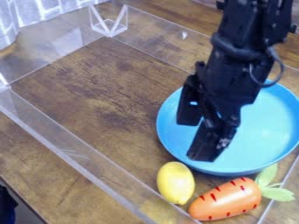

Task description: Move the carrot to the right side

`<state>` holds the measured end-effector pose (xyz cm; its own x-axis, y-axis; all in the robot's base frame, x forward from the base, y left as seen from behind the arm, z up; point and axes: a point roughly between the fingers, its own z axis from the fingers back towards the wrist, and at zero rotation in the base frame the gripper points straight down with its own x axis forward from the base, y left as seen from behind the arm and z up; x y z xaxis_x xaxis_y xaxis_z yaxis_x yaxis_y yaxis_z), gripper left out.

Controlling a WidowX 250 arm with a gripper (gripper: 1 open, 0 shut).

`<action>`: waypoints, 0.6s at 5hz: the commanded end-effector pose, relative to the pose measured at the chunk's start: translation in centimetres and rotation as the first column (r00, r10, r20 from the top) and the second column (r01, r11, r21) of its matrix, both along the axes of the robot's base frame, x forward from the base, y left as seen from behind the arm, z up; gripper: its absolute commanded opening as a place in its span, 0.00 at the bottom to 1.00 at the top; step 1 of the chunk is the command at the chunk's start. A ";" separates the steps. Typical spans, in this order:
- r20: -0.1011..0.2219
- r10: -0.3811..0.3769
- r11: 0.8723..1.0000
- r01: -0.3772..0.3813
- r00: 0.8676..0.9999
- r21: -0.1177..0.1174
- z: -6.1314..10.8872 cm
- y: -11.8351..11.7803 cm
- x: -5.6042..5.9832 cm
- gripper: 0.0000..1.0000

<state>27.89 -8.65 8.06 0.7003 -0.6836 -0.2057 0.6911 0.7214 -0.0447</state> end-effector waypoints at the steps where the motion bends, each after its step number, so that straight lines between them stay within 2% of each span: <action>1: 0.034 -0.059 0.998 0.060 0.998 -0.004 0.0 -1.3 0.5 0.00; 2: 0.056 -0.033 0.999 0.032 0.998 0.020 3.0 -0.8 0.8 1.00; 3: 0.081 -0.021 0.999 0.017 0.997 0.042 5.5 -0.2 0.9 1.00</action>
